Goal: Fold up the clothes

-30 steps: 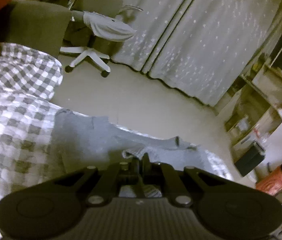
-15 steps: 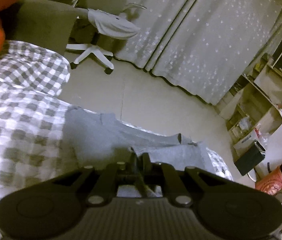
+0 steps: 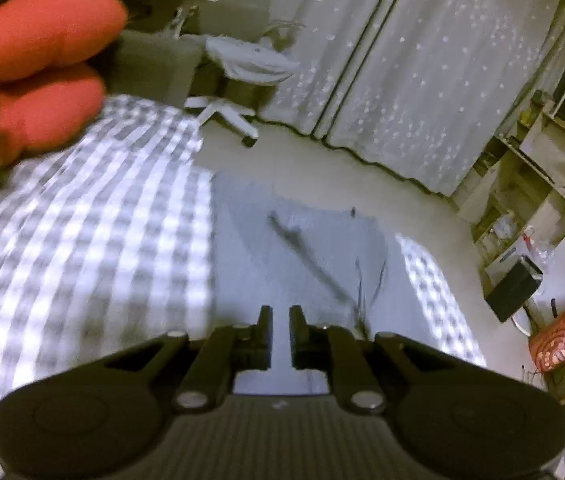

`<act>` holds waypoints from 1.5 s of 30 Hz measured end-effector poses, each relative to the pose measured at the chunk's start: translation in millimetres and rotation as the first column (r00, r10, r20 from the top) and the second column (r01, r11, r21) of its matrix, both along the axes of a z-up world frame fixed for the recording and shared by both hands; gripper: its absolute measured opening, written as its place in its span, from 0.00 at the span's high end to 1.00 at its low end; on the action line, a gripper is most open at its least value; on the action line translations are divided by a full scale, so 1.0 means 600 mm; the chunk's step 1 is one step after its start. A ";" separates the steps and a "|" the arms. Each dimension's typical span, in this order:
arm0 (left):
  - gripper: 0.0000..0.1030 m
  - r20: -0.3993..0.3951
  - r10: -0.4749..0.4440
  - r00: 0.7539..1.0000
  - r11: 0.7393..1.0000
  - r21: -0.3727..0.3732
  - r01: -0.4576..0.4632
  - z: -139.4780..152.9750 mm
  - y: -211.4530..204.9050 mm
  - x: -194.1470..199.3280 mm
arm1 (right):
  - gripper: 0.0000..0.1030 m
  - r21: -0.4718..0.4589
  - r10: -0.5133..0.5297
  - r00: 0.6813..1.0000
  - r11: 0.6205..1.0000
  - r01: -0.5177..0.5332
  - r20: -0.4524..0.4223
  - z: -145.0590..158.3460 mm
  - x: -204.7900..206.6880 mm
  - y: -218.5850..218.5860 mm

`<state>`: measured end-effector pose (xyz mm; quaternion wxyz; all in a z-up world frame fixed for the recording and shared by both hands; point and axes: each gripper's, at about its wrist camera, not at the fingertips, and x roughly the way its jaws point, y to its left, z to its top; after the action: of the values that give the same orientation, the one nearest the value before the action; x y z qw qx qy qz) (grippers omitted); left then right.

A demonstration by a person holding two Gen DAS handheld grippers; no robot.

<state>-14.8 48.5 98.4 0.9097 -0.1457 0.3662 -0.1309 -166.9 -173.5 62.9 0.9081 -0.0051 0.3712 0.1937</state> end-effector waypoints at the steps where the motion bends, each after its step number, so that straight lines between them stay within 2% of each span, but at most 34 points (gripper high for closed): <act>1: 0.92 -0.008 -0.008 1.000 1.000 -0.009 0.008 -0.008 0.003 -0.022 | 0.83 -0.006 0.006 1.000 1.000 -0.006 -0.021 -0.010 0.009 0.009; 2: 0.92 -0.011 -0.017 1.000 1.000 -0.007 0.017 -0.016 0.004 -0.041 | 0.83 -0.016 0.010 0.999 1.000 -0.011 -0.042 -0.020 0.017 0.018; 6: 0.92 -0.001 -0.063 0.998 0.997 0.050 0.063 -0.050 -0.007 -0.096 | 0.83 -0.008 -0.004 1.000 1.000 0.004 -0.028 -0.026 0.029 0.030; 11: 0.92 -0.047 -0.119 0.992 0.990 0.071 0.122 -0.079 -0.013 -0.111 | 0.83 0.090 -0.006 0.997 0.996 0.012 -0.071 -0.021 0.044 0.026; 16: 0.91 -0.034 -0.132 0.991 0.990 0.052 0.133 -0.063 0.001 -0.114 | 0.83 0.141 0.026 0.997 0.990 -0.015 -0.077 0.016 0.030 0.002; 20: 0.84 0.013 -0.128 0.992 0.991 0.031 0.128 -0.028 -0.006 -0.087 | 0.83 0.080 0.000 1.000 0.997 -0.001 0.012 0.070 0.041 -0.026; 22: 0.75 0.026 -0.137 0.990 0.990 0.019 0.137 -0.014 -0.015 -0.065 | 0.83 0.068 -0.035 0.999 0.997 0.034 0.022 0.086 0.072 -0.046; 25: 0.75 0.025 -0.128 0.992 0.992 0.005 0.127 -0.004 -0.027 -0.024 | 0.83 0.038 -0.075 0.997 0.997 0.074 0.027 0.099 0.130 -0.069; 28: 0.75 0.001 -0.105 0.994 0.994 -0.017 0.105 -0.014 -0.032 0.021 | 0.83 0.020 -0.082 0.996 0.996 0.082 0.042 0.099 0.202 -0.076; 32: 0.75 -0.029 -0.073 0.997 0.997 -0.023 0.073 -0.045 -0.027 0.071 | 0.83 0.038 -0.090 0.996 0.995 0.090 0.015 0.081 0.310 -0.077; 35: 0.75 -0.056 -0.055 0.997 0.998 0.005 0.055 -0.063 -0.019 0.087 | 0.83 -0.030 -0.102 0.995 0.994 0.103 0.015 0.053 0.387 -0.059; 38: 0.75 -0.070 -0.046 0.996 0.999 -0.012 0.045 -0.068 -0.005 0.097 | 0.83 -0.088 -0.118 0.993 0.989 0.119 0.021 0.018 0.443 -0.037; 40: 0.75 -0.068 -0.034 0.997 0.999 -0.012 0.033 -0.067 0.003 0.104 | 0.82 -0.086 -0.083 0.996 0.993 0.085 0.020 0.005 0.455 -0.020; 43: 0.75 -0.083 -0.001 0.997 1.000 -0.016 -0.001 -0.071 0.012 0.114 | 0.82 -0.035 0.092 0.995 0.995 -0.090 0.041 0.006 0.432 0.006; 45: 0.75 -0.095 0.013 0.995 1.000 -0.019 -0.015 -0.075 0.016 0.118 | 0.82 -0.035 0.234 0.971 0.972 -0.232 0.053 0.014 0.409 0.025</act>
<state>55.9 57.9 53.7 0.8906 -0.1633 0.4069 -0.1213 78.5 -158.4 71.4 0.8891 -0.0669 0.3447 0.2935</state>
